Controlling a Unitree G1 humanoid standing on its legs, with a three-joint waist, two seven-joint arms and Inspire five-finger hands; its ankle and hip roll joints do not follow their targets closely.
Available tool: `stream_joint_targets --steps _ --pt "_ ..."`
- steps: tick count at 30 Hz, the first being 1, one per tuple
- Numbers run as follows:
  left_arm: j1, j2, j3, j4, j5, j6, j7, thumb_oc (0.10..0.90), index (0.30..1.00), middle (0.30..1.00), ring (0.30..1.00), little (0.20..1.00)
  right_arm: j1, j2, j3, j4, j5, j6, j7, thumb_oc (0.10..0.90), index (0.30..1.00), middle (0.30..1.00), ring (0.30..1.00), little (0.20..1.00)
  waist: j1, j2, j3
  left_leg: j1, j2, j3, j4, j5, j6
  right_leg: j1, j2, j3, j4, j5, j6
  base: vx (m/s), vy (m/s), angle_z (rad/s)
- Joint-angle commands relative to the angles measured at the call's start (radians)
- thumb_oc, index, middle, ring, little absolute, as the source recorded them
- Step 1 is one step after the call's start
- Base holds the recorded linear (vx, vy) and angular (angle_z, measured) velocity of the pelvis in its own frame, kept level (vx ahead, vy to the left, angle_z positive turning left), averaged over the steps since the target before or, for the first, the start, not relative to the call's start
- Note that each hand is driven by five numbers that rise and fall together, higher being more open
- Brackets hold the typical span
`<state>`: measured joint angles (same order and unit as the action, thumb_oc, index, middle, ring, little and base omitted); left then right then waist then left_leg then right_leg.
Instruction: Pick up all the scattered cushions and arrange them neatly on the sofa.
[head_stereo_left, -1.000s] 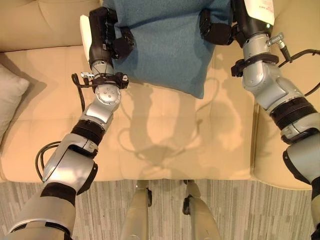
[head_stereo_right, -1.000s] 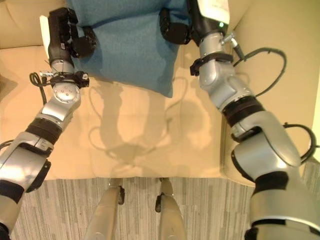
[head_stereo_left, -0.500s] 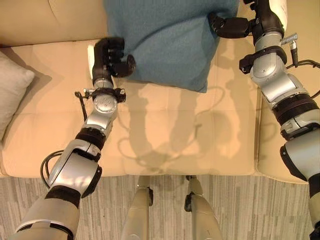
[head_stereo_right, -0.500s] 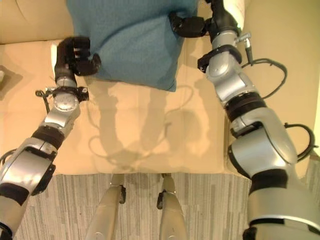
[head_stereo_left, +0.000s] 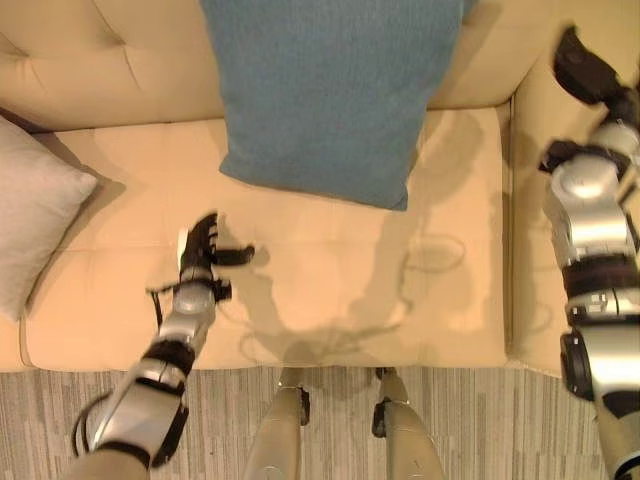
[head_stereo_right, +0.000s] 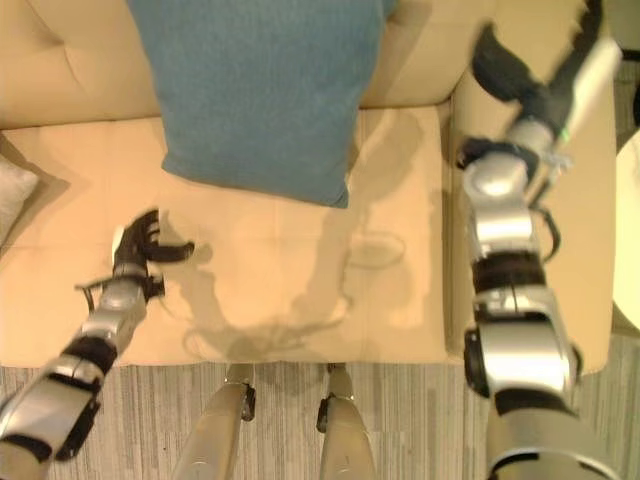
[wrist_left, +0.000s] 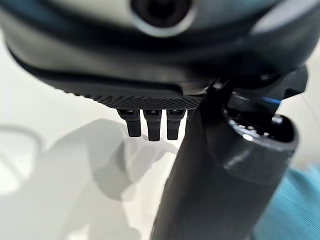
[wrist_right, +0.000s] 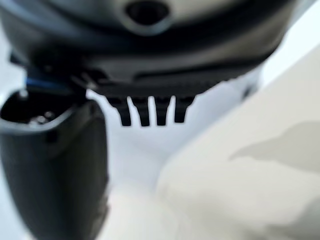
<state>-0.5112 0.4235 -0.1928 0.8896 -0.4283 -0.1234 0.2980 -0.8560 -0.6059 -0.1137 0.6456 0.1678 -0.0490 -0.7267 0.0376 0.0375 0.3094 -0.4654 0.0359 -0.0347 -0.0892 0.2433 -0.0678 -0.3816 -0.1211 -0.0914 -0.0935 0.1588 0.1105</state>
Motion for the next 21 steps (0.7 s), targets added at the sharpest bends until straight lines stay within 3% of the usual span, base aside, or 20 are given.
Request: stream_joint_targets --steps 1,2,3,7,12,16,17,18,20,21 --pt "0.099 -0.026 0.077 -0.01 0.027 -0.068 0.048 0.8 0.9 0.9 0.9 0.9 0.268 0.064 -0.025 -0.126 -0.026 -0.093 -0.026 0.8 0.9 0.9 0.9 0.9 -0.027 -0.015 -0.18 0.062 0.032 0.01 0.002 -0.117 -0.061 0.108 -0.037 -0.021 0.018 -0.109 0.045 0.13 -0.015 -0.1" --pt "0.184 -0.052 0.13 -0.015 0.031 -0.056 0.041 0.8 0.9 0.9 0.9 0.9 0.425 0.112 -0.069 -0.154 -0.041 -0.091 0.027 0.8 0.9 0.9 0.9 0.9 -0.035 -0.016 -0.199 0.099 0.039 0.014 0.002 -0.126 -0.056 0.139 -0.039 -0.026 0.021 -0.117 0.046 0.16 -0.028 -0.15" --pt "0.227 -0.064 0.151 -0.015 0.029 -0.052 0.033 0.8 0.9 0.9 0.9 0.9 0.487 0.13 -0.081 -0.169 -0.038 -0.094 0.056 0.8 0.9 0.9 0.9 0.9 -0.04 -0.016 -0.207 0.117 0.042 0.016 0.002 -0.132 -0.054 0.152 -0.039 -0.026 0.025 -0.123 0.046 0.11 -0.028 -0.14" --pt "0.353 -0.096 0.215 0.038 0.009 -0.029 -0.012 0.8 0.9 0.9 0.9 0.9 0.684 0.171 -0.127 -0.194 -0.049 -0.095 0.149 0.8 0.9 0.9 0.9 0.9 -0.056 -0.007 -0.224 0.194 0.057 0.02 0.002 -0.143 -0.044 0.204 -0.04 -0.022 0.077 -0.159 0.045 0.05 -0.045 -0.05" --pt "0.498 -0.163 0.312 0.249 -0.028 0.009 -0.068 0.8 0.9 0.9 0.9 0.9 0.886 0.236 -0.113 -0.216 -0.071 -0.104 0.273 0.8 0.9 0.9 0.9 0.9 -0.077 0.02 -0.229 0.328 0.096 0.034 0.036 -0.155 -0.044 0.295 -0.008 -0.003 0.223 -0.264 0.015 -0.03 -0.131 -0.05" --pt "0.522 -0.191 0.316 0.283 -0.007 0.008 -0.075 0.8 0.9 0.9 0.9 0.9 0.905 0.24 -0.104 -0.186 -0.06 -0.119 0.291 0.8 0.9 0.9 0.9 0.9 -0.075 0.023 -0.21 0.321 0.118 0.027 0.082 -0.128 -0.067 0.332 0.018 -0.018 0.227 -0.3 -0.017 -0.15 -0.204 -0.01" --pt "0.531 -0.201 0.31 0.295 -0.003 0.007 -0.073 0.8 0.9 0.9 0.9 0.9 0.9 0.244 -0.086 -0.163 -0.023 -0.132 0.309 0.8 0.9 0.9 0.9 0.9 -0.068 0.026 -0.201 0.308 0.133 0.018 0.079 -0.09 -0.085 0.339 0.036 -0.027 0.219 -0.31 -0.031 -0.35 -0.156 0.1" --pt "0.524 -0.221 0.292 0.341 0.01 0.02 -0.083 0.8 0.9 0.9 0.9 0.9 0.887 0.247 -0.053 -0.119 0.035 -0.142 0.343 0.8 0.9 0.9 0.9 0.9 -0.053 0.026 -0.183 0.267 0.152 -0.015 0.085 0.019 -0.122 0.329 0.057 -0.034 0.212 -0.311 -0.048 -0.48 -0.194 0.07" --pt "0.515 -0.227 0.294 0.361 0.027 0.025 -0.095 0.8 0.9 0.9 0.9 0.9 0.879 0.248 -0.039 -0.091 0.046 -0.138 0.358 0.8 0.9 0.9 0.9 0.9 -0.053 0.019 -0.175 0.246 0.153 -0.019 0.085 0.033 -0.12 0.323 0.06 -0.04 0.208 -0.31 -0.054 -0.4 -0.142 0.15" --pt "0.512 -0.234 0.295 0.408 0.065 0.044 -0.097 0.8 0.9 0.9 0.9 0.9 0.885 0.267 -0.007 -0.065 0.079 -0.131 0.392 0.8 0.9 0.9 0.9 0.9 -0.059 -0.018 -0.168 0.237 0.148 0.037 0.132 -0.023 -0.086 0.311 0.047 -0.059 0.192 -0.283 -0.057 -0.48 -0.24 0.3"
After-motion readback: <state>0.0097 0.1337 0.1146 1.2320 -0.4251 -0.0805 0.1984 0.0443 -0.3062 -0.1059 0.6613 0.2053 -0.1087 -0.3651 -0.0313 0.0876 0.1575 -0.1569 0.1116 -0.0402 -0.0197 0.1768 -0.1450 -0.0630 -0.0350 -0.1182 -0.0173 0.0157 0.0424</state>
